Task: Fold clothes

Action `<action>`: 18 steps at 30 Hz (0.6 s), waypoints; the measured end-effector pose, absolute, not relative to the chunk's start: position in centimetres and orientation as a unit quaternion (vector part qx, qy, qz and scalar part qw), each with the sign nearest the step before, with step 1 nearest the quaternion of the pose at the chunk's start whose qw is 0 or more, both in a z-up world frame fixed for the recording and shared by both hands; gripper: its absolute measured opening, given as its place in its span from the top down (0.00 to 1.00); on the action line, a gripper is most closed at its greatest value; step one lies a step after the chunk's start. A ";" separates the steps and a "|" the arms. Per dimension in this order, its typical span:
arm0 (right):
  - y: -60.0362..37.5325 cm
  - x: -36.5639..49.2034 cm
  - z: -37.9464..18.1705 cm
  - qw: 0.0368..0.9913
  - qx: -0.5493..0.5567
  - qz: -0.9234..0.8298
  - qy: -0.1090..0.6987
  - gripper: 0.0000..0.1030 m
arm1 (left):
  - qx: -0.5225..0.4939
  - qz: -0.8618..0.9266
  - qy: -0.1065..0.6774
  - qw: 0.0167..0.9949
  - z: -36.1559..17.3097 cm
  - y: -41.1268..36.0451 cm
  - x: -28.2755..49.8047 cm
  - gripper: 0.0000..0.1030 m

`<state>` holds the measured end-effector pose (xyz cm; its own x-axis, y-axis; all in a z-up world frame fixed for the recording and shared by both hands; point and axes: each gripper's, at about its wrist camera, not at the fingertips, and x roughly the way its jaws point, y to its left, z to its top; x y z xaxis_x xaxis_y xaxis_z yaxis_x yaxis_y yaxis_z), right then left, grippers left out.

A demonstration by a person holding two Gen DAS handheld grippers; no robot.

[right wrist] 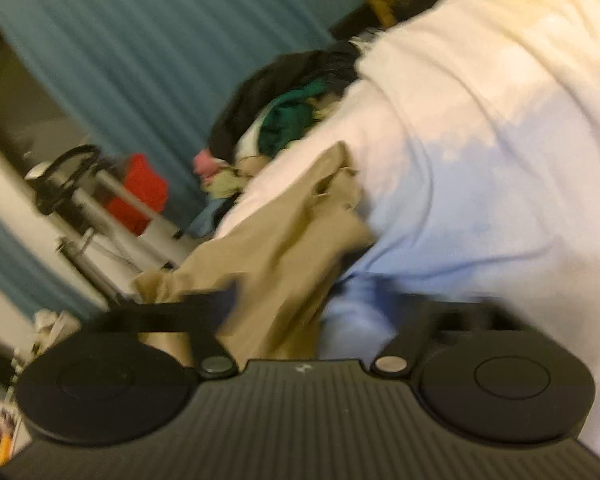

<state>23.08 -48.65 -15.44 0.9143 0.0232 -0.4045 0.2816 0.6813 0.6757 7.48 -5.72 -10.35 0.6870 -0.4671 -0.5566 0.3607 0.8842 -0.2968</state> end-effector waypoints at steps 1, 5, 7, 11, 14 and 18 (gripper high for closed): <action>-48.4 22.5 -15.1 0.896 0.399 -0.056 0.189 0.12 | -0.080 -0.222 0.323 0.916 -10.2 -5.6 7.2 0.27; -47.9 22.0 -15.3 0.866 0.461 -0.016 0.192 0.12 | -0.080 -0.205 0.331 0.917 -9.7 -5.2 6.2 0.22; -47.6 22.2 -15.9 0.858 0.475 -0.008 0.193 0.12 | -0.086 -0.195 0.339 0.916 -9.6 -4.9 6.2 0.18; -47.1 23.7 -17.9 0.855 0.474 -0.013 0.209 0.12 | -0.096 -0.178 0.348 0.915 -9.9 -4.6 6.8 0.11; -47.2 25.0 -19.1 0.856 0.482 -0.011 0.186 0.12 | -0.088 -0.165 0.348 0.919 -10.4 -4.7 7.6 0.08; -47.2 27.6 -19.4 0.871 0.465 0.002 0.157 0.11 | -0.080 -0.156 0.347 0.921 -11.1 -4.8 8.4 0.07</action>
<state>27.65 -47.20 -19.44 0.9505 0.1489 -0.2726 0.1435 0.5680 0.8104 8.44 -4.85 -11.09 0.7108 -0.3427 -0.6142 0.2318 0.9386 -0.2553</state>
